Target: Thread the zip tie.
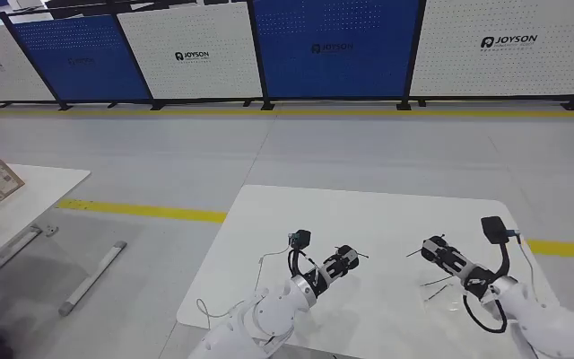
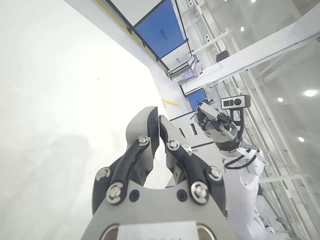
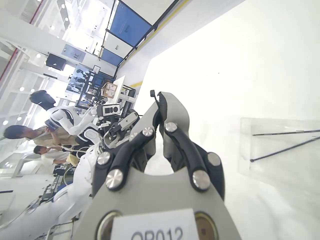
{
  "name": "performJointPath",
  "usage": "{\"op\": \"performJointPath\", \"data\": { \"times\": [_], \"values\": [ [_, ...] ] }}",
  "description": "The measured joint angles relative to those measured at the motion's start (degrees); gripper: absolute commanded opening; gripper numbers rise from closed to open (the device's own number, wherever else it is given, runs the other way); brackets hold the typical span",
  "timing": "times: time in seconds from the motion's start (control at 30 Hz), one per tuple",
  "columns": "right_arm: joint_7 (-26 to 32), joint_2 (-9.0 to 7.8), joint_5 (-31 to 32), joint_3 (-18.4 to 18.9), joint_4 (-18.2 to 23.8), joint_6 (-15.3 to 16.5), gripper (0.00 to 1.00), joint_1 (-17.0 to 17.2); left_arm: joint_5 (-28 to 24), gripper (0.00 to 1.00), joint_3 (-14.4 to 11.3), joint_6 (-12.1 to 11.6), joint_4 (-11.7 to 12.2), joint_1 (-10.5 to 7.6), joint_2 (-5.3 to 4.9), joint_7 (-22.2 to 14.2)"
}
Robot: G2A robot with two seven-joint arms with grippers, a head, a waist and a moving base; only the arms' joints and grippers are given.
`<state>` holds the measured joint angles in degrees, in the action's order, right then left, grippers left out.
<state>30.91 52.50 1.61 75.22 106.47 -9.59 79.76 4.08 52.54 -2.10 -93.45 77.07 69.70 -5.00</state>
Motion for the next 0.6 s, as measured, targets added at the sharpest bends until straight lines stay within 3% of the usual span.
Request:
{"op": "performJointPath", "data": {
  "times": [0.23,0.6],
  "values": [
    [1.37,1.4,4.22,-7.79,-2.01,-3.23,0.0,-4.91,0.0,0.0,0.0,0.0,0.0,0.0,0.0,0.0],
    [2.21,1.59,2.95,-8.03,-2.68,-2.97,0.0,-5.79,0.0,0.0,0.0,0.0,0.0,0.0,0.0,0.0]
  ]
}}
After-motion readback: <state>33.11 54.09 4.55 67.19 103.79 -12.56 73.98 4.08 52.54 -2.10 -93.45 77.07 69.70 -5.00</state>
